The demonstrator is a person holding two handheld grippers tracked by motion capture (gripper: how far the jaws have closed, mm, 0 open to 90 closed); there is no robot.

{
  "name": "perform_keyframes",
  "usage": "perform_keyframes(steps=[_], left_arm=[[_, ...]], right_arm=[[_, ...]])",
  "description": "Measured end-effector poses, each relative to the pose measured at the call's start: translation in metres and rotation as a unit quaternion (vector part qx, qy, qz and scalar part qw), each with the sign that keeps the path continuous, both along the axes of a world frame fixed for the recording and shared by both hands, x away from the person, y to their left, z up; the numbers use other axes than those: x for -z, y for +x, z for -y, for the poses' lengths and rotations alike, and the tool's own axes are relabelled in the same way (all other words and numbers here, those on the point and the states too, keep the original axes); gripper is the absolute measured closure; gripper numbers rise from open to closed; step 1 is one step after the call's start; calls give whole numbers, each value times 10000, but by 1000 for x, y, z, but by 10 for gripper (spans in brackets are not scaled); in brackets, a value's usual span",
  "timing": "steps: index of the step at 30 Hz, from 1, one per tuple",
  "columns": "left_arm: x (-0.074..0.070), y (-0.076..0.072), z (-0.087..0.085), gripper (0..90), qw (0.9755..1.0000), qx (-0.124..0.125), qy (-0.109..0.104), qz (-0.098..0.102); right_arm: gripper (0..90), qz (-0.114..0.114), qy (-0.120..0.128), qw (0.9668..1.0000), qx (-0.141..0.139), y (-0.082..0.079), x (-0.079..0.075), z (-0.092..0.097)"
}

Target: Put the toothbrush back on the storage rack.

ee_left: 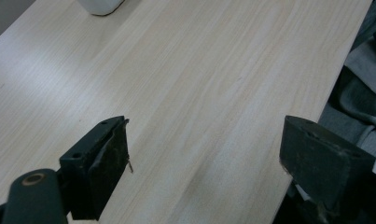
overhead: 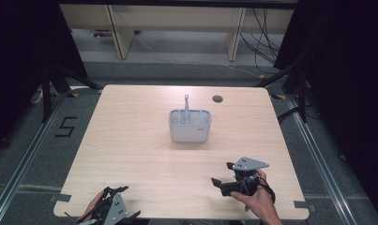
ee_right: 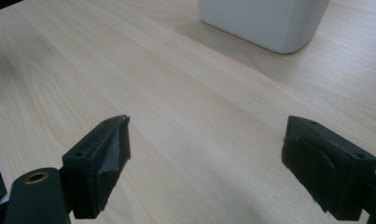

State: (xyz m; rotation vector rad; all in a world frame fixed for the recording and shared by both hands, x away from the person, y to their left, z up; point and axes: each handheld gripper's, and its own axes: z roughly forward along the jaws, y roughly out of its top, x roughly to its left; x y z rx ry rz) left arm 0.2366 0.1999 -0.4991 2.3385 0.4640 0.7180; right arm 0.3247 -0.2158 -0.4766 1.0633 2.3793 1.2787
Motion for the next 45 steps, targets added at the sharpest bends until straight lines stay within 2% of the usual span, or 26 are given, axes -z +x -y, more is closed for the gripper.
perform_keyframes(steps=[1, 2, 3, 5, 8, 9, 10, 11, 13, 14, 15, 17, 21, 23, 25, 27, 28, 29, 31, 32, 34, 35, 37, 38, 42, 45], left_arm=[[1, 0, 1, 150, 10000, -47, -71, 20], [1, 0, 1, 151, 10000, -22, 30, 46], [1, 0, 1, 151, 10000, -23, 4, 50], [1, 0, 1, 151, 10000, -21, 6, 51], [0, 0, 0, 150, 10000, -38, 13, 49], [0, 0, 0, 150, 10000, -38, 13, 49], [1, 0, 1, 150, 10000, -31, 8, 50], [1, 0, 1, 150, 10000, -26, 12, 49], [2, 0, 2, 150, 9999, -83, -74, 101], [2, 0, 2, 150, 9999, -63, -99, 65], [0, 0, 1, 150, 10000, 11, 18, 9], [0, 0, 1, 150, 10000, 5, 11, 13], [0, 0, 1, 150, 10000, 3, 10, 12], [1, 0, 1, 150, 10000, 7, 4, 15], [1, 0, 1, 150, 10000, -42, 4, 73], [2, 0, 2, 150, 9999, -61, -19, 88], [2, 0, 2, 150, 9999, -92, -60, 113], [1, 0, 2, 150, 10000, -40, -53, 27], [2, 0, 2, 150, 9999, -78, -80, 90], [1, 0, 1, 150, 10000, -29, -2, 55], [1, 0, 1, 150, 10000, -39, 4, 68], [2, 0, 2, 150, 9999, -98, -67, 118], [2, 0, 2, 150, 9999, -89, -63, 102], [2, 0, 2, 150, 9999, -89, -63, 102], [2, -1, 2, 150, 9999, -48, -91, 32], [2, -1, 2, 150, 10000, -48, -69, 18]], right_arm=[[162, -41, -38, 10000, 50, -3, 0, 1], [163, -50, -16, 10000, 48, -6, 2, 2], [163, 113, -113, 9999, 11, -6, 2, 4], [163, -16, -128, 9999, 58, -10, 4, 4], [163, -11, -143, 9998, -155, -11, 7, 6], [163, -11, -143, 9998, -155, -11, 7, 6], [163, -42, -200, 9998, 8, -16, 8, 6], [163, 53, -240, 9996, -115, -16, 10, 7], [163, -55, -249, 9997, -34, -20, 10, 7], [163, -38, -213, 9997, -113, -20, 11, 7], [162, -6, -262, 9996, -81, -21, 10, 8], [162, -73, -283, 9996, -47, -24, 11, 9], [162, -18, -291, 9995, -119, -27, 12, 11], [162, -120, -267, 9996, 9, -31, 12, 12], [162, -42, -291, 9995, -102, -31, 13, 13], [162, -119, -305, 9994, -59, -34, 14, 14], [162, -111, -357, 9992, -125, -35, 15, 14], [162, -105, -399, 9991, -93, -36, 15, 14], [162, -69, -488, 9987, -112, -37, 16, 15], [162, -125, -472, 9988, -79, -39, 16, 15], [162, -122, -478, 9987, -83, -41, 17, 16], [162, -96, -479, 9987, -142, -40, 18, 16], [162, -118, -451, 9989, -112, -43, 17, 17], [162, -198, -386, 9990, -65, -45, 17, 16], [162, -122, -493, 9986, -132, -46, 18, 19], [162, -117, -494, 9987, -70, -48, 18, 20]])
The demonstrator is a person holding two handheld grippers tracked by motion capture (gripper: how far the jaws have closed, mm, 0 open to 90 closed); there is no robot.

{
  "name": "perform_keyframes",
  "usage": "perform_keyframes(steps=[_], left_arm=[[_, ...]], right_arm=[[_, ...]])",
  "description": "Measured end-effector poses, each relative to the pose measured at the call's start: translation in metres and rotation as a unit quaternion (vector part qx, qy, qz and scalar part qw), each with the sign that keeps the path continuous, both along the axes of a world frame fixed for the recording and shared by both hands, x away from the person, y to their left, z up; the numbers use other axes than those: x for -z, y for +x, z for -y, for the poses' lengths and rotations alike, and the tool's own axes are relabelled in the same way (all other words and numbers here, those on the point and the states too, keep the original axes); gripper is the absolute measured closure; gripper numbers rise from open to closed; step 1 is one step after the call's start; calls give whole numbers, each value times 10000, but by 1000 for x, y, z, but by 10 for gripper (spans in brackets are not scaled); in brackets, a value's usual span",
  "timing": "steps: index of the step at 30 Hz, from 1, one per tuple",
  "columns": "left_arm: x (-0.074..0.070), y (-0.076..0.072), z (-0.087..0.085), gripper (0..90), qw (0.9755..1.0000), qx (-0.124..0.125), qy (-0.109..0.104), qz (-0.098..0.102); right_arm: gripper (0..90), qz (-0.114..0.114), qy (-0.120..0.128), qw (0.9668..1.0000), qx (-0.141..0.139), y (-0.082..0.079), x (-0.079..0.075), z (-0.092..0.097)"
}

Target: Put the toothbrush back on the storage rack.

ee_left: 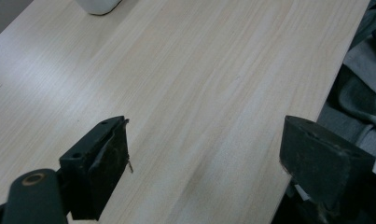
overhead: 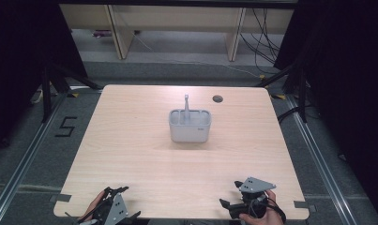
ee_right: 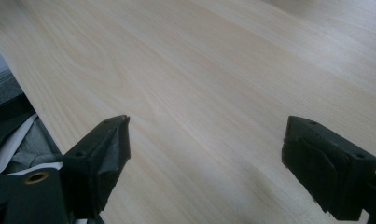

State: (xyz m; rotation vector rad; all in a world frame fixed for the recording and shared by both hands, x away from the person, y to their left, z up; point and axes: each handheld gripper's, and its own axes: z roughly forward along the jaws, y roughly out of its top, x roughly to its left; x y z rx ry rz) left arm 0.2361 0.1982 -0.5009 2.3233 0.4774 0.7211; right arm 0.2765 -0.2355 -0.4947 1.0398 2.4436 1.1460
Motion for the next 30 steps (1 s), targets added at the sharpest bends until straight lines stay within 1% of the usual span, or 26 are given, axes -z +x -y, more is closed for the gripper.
perform_keyframes(steps=[1, 3, 4, 8, 10, 12, 14, 15, 16, 17, 22, 24, 25, 26, 28, 29, 30], left_arm=[[0, 0, 0, 150, 10000, 8, -17, 6], [1, 0, 0, 150, 10000, 8, -22, 6], [1, 0, 0, 150, 10000, 8, -22, 6], [0, 0, 0, 150, 10000, -8, 6, 7], [0, 1, 0, 150, 10000, -13, 6, 25], [0, 1, 0, 150, 10000, -6, 6, 4], [0, 0, 0, 150, 10000, 19, -1, -21], [1, 0, 1, 150, 10000, -11, -87, 6], [1, 0, 1, 150, 10000, -11, -87, 6], [0, 1, 0, 150, 10000, -6, 10, 7], [0, 1, 0, 150, 10000, -7, 6, 7], [0, 1, 0, 150, 10000, -8, 11, 6], [0, 1, 0, 150, 10000, -10, 8, 5], [0, 1, 0, 150, 10000, -10, 8, 5], [0, 1, 0, 150, 10000, -11, 14, 12], [1, 1, 0, 150, 10000, -44, 12, 78], [0, 1, 0, 150, 10000, -4, 18, 13]], right_arm=[[162, 53, -18, 10000, -38, -1, 0, 1], [162, -27, -62, 10000, 5, -3, 0, 2], [162, 6, -45, 10000, -27, -3, 1, 2], [162, -27, -39, 10000, -11, -4, 1, 3], [162, 5, -35, 10000, -12, -4, 1, 4], [162, -20, -18, 10000, -51, -4, 2, 5], [162, -63, -13, 10000, -24, -5, 1, 5], [162, -52, -19, 10000, -27, -5, 1, 5], [162, -52, -19, 10000, -27, -5, 1, 5], [162, -56, -17, 10000, -23, -6, 1, 5], [162, -28, -24, 10000, 5, -7, 1, 5], [162, 3, -15, 10000, -30, -6, 1, 5], [162, 79, -35, 10000, -43, -6, 1, 6], [162, 99, -53, 9999, -42, -6, 1, 6], [162, 81, -48, 9999, -40, -6, 1, 6], [162, 62, -45, 10000, -42, -6, 1, 6], [162, 62, -43, 10000, -44, -6, 1, 6]])
